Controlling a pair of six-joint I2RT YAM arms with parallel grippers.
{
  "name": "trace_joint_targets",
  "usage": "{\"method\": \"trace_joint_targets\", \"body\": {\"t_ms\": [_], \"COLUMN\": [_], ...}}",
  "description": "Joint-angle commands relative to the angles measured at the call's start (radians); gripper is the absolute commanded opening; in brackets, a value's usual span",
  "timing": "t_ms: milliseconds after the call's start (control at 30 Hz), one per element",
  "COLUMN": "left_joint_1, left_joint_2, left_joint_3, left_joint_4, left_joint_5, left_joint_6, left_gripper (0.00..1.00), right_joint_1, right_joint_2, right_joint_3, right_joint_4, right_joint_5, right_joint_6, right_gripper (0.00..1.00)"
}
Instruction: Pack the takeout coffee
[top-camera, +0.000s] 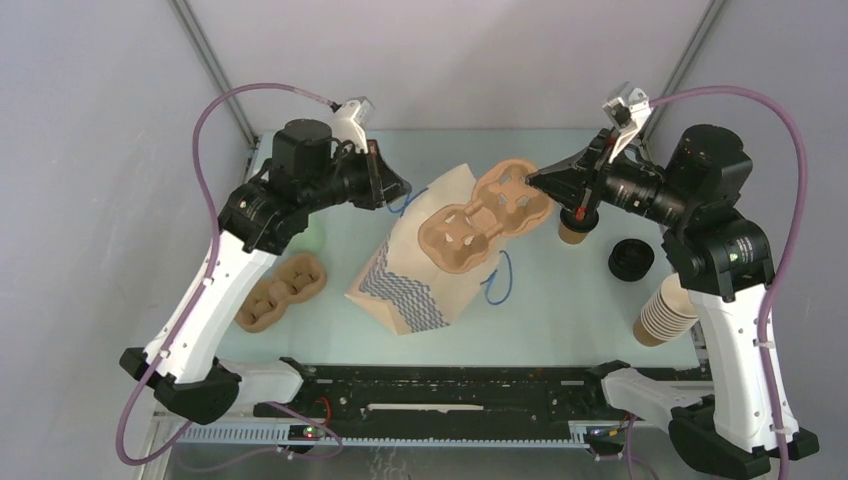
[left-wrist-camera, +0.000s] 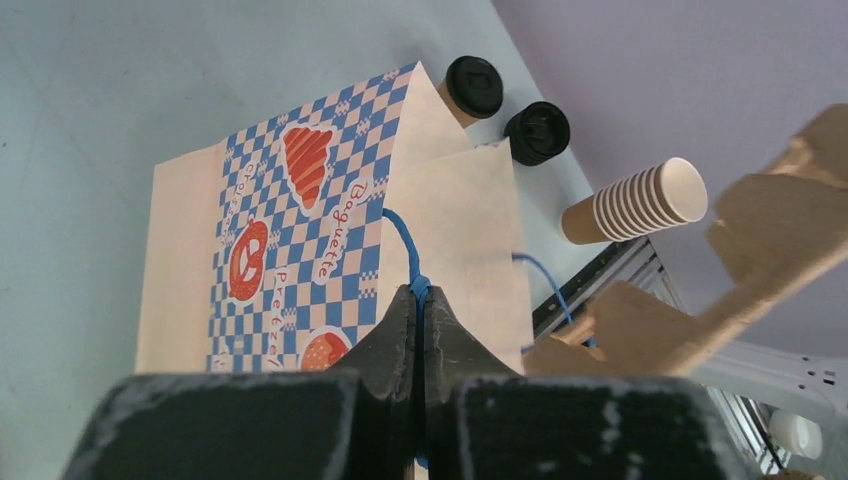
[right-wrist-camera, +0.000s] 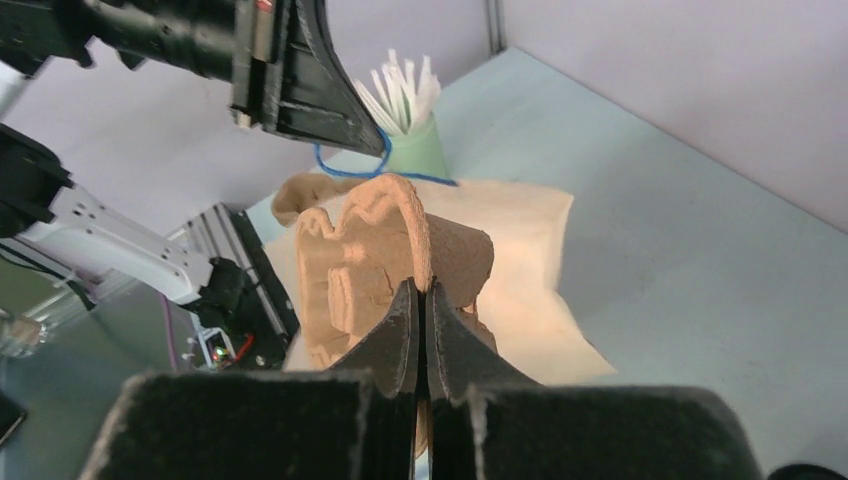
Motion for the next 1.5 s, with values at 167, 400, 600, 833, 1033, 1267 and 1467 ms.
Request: {"method": "trace_joint_targets", "body": {"t_ms": [167, 400, 600, 833, 1033, 1267, 1467], "left_joint_1": [-0.046, -0.060, -0.065, -0.083, -0.132, -0.157, -0.158], "left_joint_2": [-0.071, -0.098, -0.140, -0.128, -0.124, -0.129, -0.153], "left_joint_3": [-0.104, -0.143, -0.251, -0.292, -0.232, -0.243, -0.310], "left_joint_4": [0.211, 0.302, 0.447, 0.441, 0.338, 0.293, 0.333], "left_joint_5": [0.038, 0.053, 0.023, 0.002, -0.126, -0.212, -0.213], "left_joint_6": [-0.125, -0.230, -0.412, -0.530, -0.564, -0.610, -0.648], "left_gripper": [0.00, 0.00, 0.00, 0.00, 0.00, 0.00, 0.00], "right_joint_1": [0.178, 0.418, 0.545, 0.611, 0.644, 0.717, 0.812], "right_joint_2": [-0.051, -0.062, -0.103, -0.073, 0.002, 0.062, 0.120], "right_joint_3": [-0.096, -0.179, -0.296, -0.300, -0.225, -0.123, -0.129], "right_joint_4": [-0.135, -0.053, 0.087, 0.149, 0.039, -0.099, -0.049], "right_joint_5": [0.256, 0.611, 0.915, 1.089, 1.219, 1.327, 1.287], "right_joint_6": [-0.196, -0.153, -0.019, 0.130, 0.079, 0.014, 0.003], "right_gripper": [0.00, 0.00, 0.00, 0.00, 0.00, 0.00, 0.00]}}
